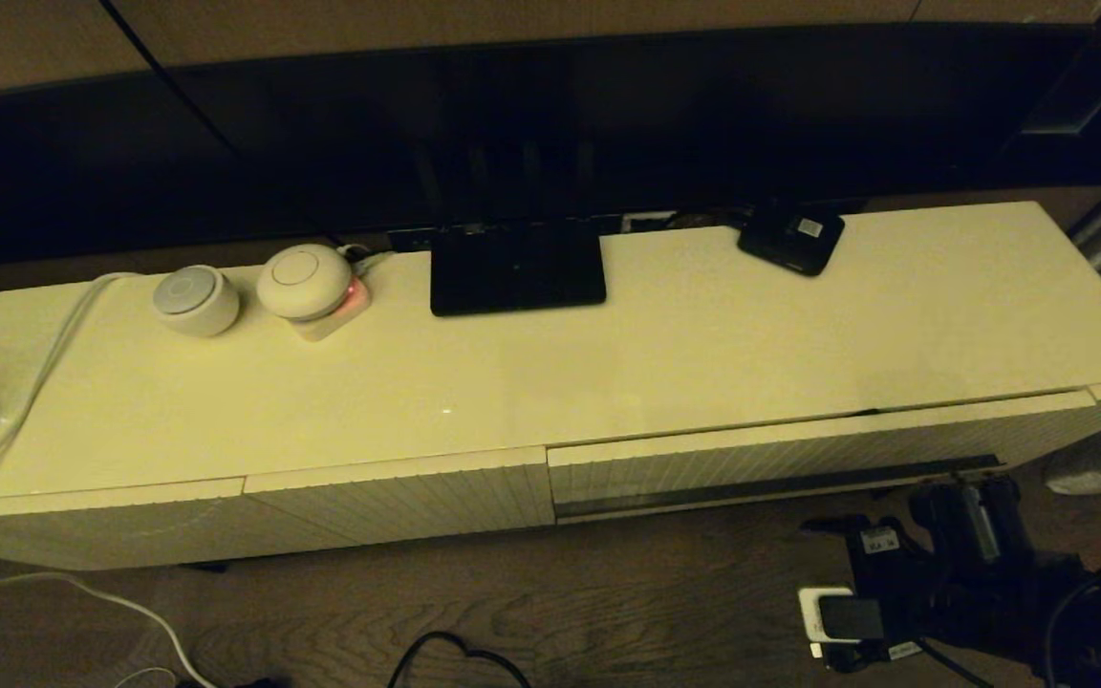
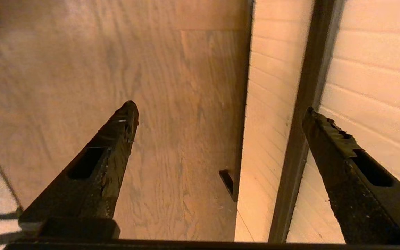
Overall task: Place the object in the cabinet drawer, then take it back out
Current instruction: Open the drawer
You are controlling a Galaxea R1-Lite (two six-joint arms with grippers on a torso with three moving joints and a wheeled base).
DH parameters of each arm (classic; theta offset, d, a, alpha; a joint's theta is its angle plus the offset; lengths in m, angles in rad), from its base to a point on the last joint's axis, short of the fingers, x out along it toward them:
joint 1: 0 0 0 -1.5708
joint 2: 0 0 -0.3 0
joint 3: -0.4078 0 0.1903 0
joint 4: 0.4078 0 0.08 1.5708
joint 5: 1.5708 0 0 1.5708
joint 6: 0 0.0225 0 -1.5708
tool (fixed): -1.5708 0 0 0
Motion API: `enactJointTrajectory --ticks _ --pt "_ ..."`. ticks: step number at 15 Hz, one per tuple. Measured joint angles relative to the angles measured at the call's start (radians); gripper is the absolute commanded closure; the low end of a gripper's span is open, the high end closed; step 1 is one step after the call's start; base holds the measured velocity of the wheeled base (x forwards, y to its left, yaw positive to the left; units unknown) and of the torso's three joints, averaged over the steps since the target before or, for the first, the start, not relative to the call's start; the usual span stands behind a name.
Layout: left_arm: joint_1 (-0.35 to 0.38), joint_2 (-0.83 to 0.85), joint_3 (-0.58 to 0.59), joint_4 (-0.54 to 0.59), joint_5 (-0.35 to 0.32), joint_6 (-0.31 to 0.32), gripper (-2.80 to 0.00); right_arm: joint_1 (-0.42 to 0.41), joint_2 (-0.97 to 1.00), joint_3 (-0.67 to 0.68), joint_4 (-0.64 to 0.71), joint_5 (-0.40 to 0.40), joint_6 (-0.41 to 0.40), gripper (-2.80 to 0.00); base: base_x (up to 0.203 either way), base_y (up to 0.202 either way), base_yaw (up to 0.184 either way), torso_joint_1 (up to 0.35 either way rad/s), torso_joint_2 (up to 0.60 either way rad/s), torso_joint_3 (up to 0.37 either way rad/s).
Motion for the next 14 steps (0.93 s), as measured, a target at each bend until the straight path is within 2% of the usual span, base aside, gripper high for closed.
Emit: enactJointTrajectory --ticks 3,8,14 --pt "0.0 0.0 0.0 0.0 0.0 0.0 0.0 -0.02 0.022 -0.042 0.013 0.0 0.037 -2.8 0.0 0.0 0.0 0.0 0.0 0.0" --pt "0.0 0.0 0.0 0.0 0.0 0.0 0.0 -0.075 0.035 -0.129 0.137 0.001 0.045 -2.8 0.0 0.0 0.0 0.0 0.0 0.0" --pt "0.0 0.0 0.0 0.0 0.0 0.0 0.0 -0.091 0.077 -0.248 0.225 0.013 0.047 -2.8 0.0 0.0 0.0 0.0 0.0 0.0"
